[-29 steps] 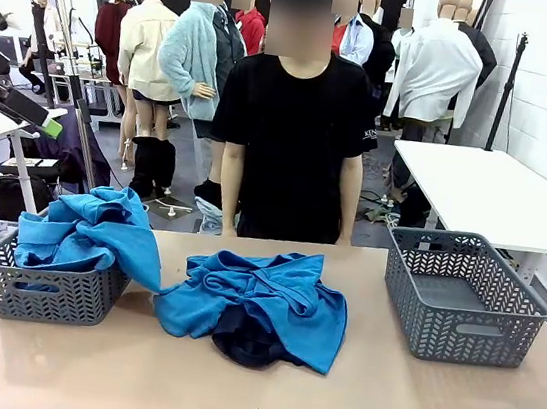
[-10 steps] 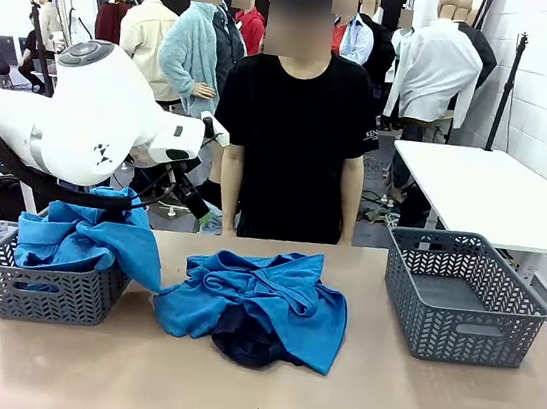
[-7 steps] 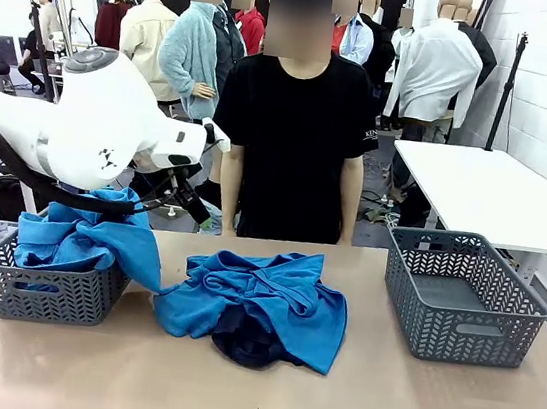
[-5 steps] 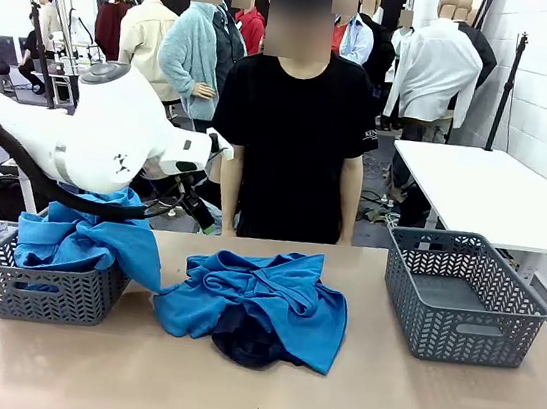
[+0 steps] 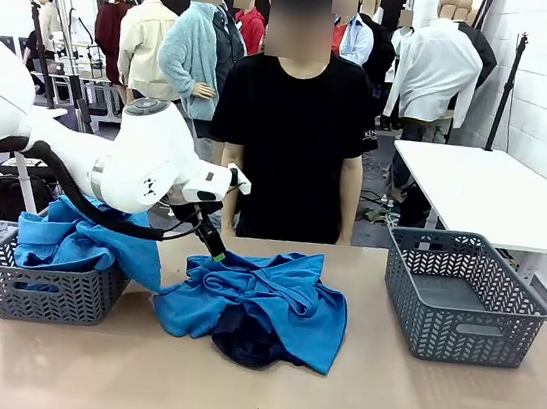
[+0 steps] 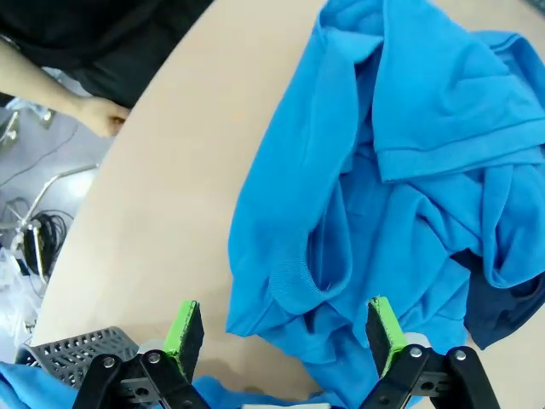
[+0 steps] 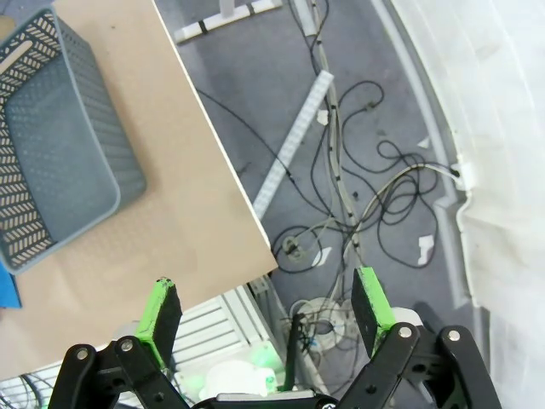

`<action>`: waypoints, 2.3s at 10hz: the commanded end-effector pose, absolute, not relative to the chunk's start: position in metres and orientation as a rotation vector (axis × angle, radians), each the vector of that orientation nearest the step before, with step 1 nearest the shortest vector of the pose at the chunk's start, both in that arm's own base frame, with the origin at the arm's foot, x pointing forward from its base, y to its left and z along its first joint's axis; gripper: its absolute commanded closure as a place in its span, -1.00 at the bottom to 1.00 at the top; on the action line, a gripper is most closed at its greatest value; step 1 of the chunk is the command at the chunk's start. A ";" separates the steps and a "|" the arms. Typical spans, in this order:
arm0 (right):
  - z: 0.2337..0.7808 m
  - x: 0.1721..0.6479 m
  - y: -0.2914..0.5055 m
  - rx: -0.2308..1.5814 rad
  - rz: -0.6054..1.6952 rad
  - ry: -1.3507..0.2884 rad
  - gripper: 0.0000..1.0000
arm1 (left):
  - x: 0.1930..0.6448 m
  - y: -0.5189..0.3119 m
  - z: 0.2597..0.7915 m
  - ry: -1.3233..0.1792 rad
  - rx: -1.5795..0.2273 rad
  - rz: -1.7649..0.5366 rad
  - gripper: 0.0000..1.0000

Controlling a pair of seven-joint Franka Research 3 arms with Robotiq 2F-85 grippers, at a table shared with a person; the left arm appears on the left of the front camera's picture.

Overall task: Sort the tops and bottoms.
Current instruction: Lift clothes from the center of the table with your left hand.

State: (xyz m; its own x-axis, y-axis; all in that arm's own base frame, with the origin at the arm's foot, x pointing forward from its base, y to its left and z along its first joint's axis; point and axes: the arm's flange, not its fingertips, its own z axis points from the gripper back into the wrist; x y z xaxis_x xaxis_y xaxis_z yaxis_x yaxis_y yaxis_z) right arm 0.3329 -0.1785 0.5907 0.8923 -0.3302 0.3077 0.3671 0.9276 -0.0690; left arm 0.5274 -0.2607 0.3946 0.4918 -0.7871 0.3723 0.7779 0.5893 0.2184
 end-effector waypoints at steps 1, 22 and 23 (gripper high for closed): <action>0.587 0.331 -0.175 -0.126 -0.389 -0.295 -1.00 | 0.529 -0.267 0.388 -0.415 0.026 -0.942 -1.00; 0.587 0.331 -0.175 -0.126 -0.389 -0.295 -1.00 | 0.537 -0.270 0.372 -0.313 -0.147 -0.948 1.00; 0.587 0.331 -0.175 -0.126 -0.389 -0.295 -1.00 | 0.531 -0.270 0.382 -0.328 -0.150 -0.956 1.00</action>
State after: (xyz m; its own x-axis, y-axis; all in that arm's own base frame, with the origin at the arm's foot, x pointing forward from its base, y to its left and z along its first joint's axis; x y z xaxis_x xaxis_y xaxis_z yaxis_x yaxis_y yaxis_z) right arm 0.3329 -0.1785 0.5907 0.8923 -0.3303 0.3077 0.3672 0.9276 -0.0690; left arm 0.5342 -0.2746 0.3672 0.5488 -0.7714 0.3220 0.8051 0.5915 0.0450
